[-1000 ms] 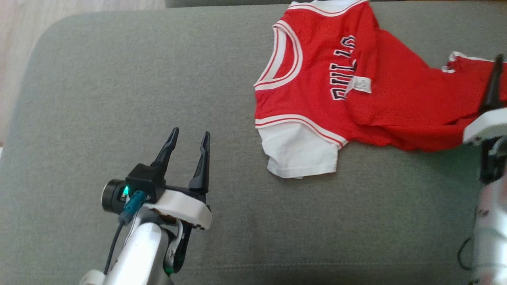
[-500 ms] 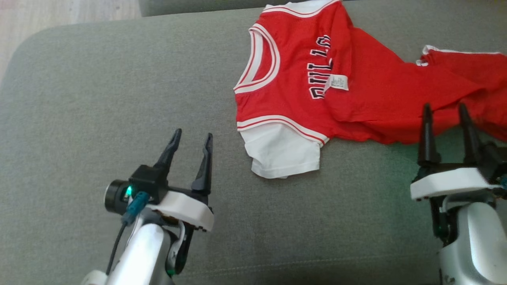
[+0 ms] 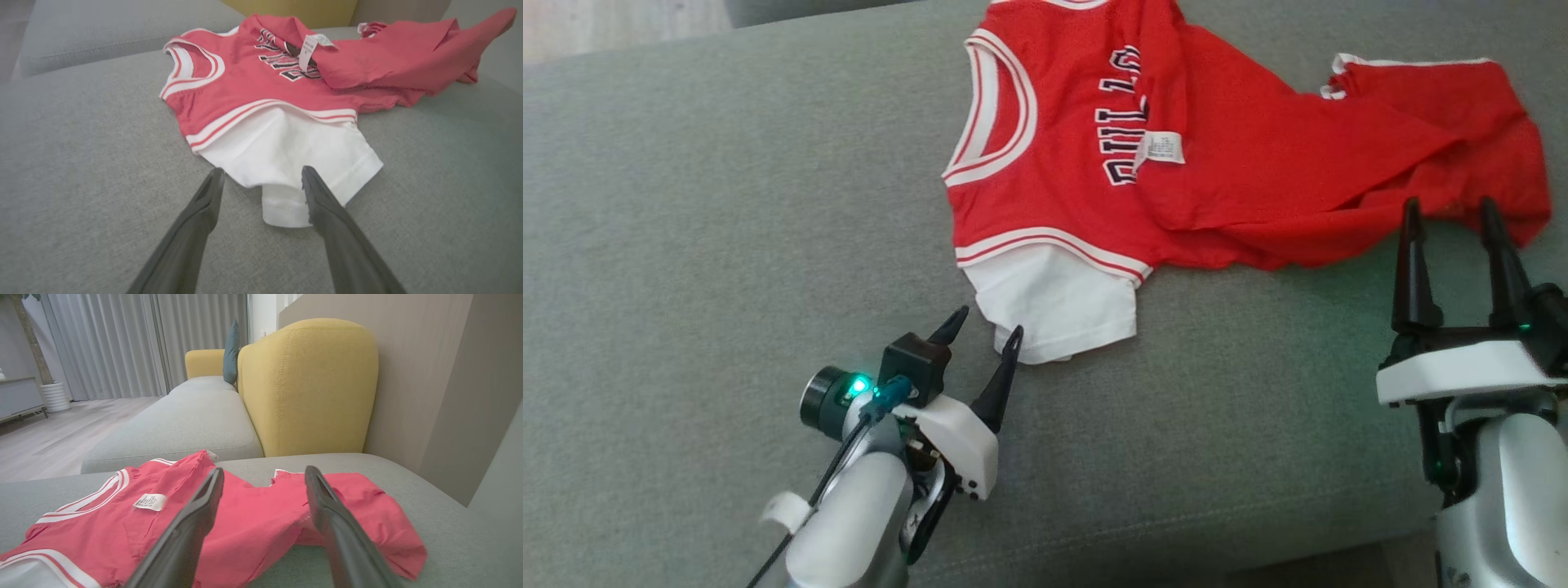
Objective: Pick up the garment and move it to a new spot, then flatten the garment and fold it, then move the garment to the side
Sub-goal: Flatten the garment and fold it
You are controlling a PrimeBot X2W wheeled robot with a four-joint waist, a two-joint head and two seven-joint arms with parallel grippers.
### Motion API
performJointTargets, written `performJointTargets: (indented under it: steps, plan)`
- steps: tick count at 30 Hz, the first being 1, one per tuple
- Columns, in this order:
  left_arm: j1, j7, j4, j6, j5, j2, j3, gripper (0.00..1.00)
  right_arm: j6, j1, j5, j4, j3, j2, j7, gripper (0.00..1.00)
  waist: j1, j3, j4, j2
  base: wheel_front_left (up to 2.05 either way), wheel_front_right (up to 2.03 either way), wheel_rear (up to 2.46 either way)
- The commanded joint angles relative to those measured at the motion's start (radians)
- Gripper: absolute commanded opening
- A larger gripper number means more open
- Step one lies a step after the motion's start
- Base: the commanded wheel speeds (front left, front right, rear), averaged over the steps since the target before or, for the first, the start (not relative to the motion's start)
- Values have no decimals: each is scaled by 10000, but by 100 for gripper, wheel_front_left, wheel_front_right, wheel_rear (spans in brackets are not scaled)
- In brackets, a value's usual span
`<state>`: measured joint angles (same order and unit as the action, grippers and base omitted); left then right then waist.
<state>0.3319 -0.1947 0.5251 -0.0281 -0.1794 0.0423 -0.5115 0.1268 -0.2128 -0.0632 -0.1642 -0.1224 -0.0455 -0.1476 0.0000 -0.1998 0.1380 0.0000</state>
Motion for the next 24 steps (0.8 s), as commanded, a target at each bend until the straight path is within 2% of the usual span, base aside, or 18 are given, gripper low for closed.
performJointTargets:
  steps: [1, 10, 14, 15, 16, 24]
  plan:
    - [470, 14, 17, 12, -50, 80, 170, 100, 39, -205, -46, 424, 154, -48, -3, 100, 0, -115, 172, 0, 0, 0, 0]
    - [1044, -29, 1151, 279, -194, 80, -80, 100, 39, -342, -73, 604, 53, -48, -118, 100, 0, -317, 559, 0, 0, 0, 0]
    - [1289, 33, 1738, 164, -375, 80, -298, 100, 39, -384, -55, 667, 20, -47, -146, 100, 0, -369, 725, 0, 0, 0, 0]
    - [1326, 21, 1816, 139, -431, 80, -330, 8, 39, -385, -52, 674, 11, -47, -150, 100, 0, -371, 742, 0, 0, 0, 0]
    - [1354, -20, 1864, 133, -506, 80, -342, 0, 39, -382, -46, 681, -5, -47, -153, 100, 0, -374, 752, 0, 0, 0, 0]
    - [1504, -597, 1566, 707, -1010, 87, 180, 0, 39, -279, 91, 657, -130, -47, -114, 100, 0, -173, 407, 0, 0, 0, 0]
